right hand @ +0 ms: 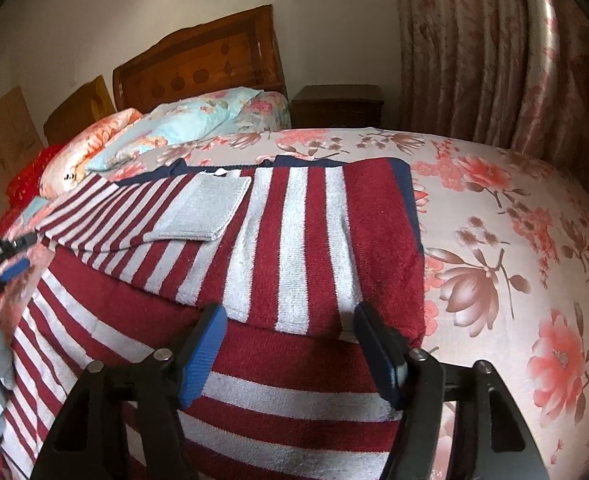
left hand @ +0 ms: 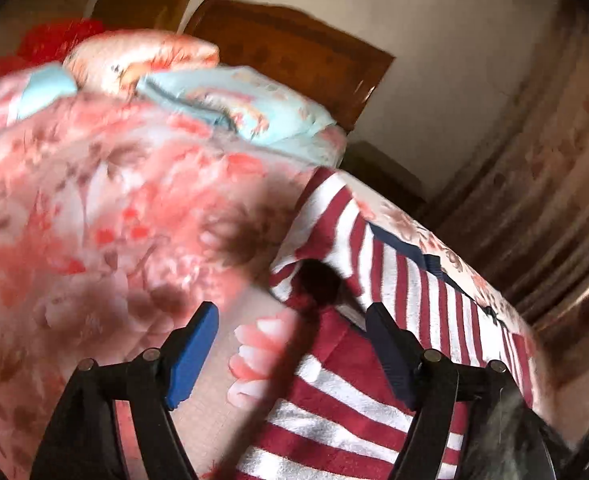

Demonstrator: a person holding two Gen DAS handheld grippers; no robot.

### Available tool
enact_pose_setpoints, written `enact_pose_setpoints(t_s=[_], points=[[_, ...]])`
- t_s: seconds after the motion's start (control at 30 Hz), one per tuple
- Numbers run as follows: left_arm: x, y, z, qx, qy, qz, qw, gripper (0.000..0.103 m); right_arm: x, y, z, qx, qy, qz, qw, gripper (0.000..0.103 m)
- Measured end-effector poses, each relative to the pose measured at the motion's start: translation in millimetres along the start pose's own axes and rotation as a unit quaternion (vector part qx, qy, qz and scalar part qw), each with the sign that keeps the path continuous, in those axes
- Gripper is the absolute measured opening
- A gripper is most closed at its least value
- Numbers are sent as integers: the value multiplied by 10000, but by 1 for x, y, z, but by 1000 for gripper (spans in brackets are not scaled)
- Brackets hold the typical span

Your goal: Fold small clothes

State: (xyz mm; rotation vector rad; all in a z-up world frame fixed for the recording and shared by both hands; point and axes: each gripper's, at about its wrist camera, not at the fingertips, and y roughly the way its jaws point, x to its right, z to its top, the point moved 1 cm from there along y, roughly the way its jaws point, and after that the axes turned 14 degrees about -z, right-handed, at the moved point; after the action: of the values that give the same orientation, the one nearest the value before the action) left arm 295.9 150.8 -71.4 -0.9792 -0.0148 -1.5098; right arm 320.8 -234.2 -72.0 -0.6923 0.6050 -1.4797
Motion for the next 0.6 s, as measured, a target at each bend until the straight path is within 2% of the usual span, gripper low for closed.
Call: enact_pose_setpoints(t_s=[0.17, 0.23, 0.37, 0.47, 0.6], points=[[4, 19, -1, -381, 157, 197, 9990, 103, 5, -1, 1, 30, 188, -32, 9998, 50], [1, 13, -3, -369, 84, 135, 9992, 103, 6, -4, 1, 74, 253, 29, 9996, 46], [1, 15, -3, -362, 133, 148, 9991, 103, 3, -12, 7, 46, 512, 600, 9969, 46], [2, 16, -4, -374, 149, 134, 9991, 103, -17, -7, 21, -164, 526, 1083, 9926, 46], [3, 13, -3, -364, 129, 96, 9992, 103, -42, 21, 38, -660, 637, 1486, 9846, 44]])
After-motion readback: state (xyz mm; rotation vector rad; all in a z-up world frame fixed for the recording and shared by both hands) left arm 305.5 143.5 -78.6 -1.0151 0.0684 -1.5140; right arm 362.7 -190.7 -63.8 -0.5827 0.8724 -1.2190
